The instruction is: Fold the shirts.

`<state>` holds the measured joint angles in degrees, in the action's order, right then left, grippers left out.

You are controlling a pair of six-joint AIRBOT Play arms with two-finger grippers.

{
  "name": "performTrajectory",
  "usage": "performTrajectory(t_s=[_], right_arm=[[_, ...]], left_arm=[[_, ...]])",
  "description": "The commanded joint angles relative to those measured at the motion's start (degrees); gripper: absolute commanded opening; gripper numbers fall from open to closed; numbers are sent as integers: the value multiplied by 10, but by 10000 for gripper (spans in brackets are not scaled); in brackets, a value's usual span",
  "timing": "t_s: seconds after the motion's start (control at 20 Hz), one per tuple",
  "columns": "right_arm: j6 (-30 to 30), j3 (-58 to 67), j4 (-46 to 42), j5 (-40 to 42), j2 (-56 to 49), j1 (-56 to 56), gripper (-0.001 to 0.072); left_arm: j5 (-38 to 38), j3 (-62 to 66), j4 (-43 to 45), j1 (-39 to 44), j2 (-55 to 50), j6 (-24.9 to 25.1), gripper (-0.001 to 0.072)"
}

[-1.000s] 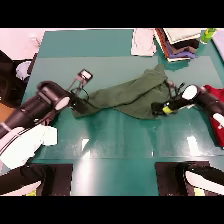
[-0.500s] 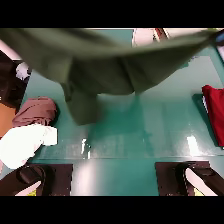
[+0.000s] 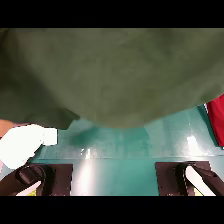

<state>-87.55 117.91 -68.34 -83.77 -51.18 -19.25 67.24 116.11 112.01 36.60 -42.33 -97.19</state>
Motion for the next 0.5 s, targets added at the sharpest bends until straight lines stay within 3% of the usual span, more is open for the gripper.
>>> performTrajectory(t_s=[0.0,0.25,0.35,0.45], right_arm=[[-11,-16,-3,-33,-31,19,13],[-26,-133,-9,-39,-134,91,13],[-26,-175,-9,-32,-191,108,13],[-25,-206,-8,-2,-255,120,12]], left_arm=[[26,-41,-16,0,-13,2,26],[146,-92,14,0,-152,64,26],[134,-126,15,-1,-224,77,26],[74,-166,-8,-34,-297,74,26]])
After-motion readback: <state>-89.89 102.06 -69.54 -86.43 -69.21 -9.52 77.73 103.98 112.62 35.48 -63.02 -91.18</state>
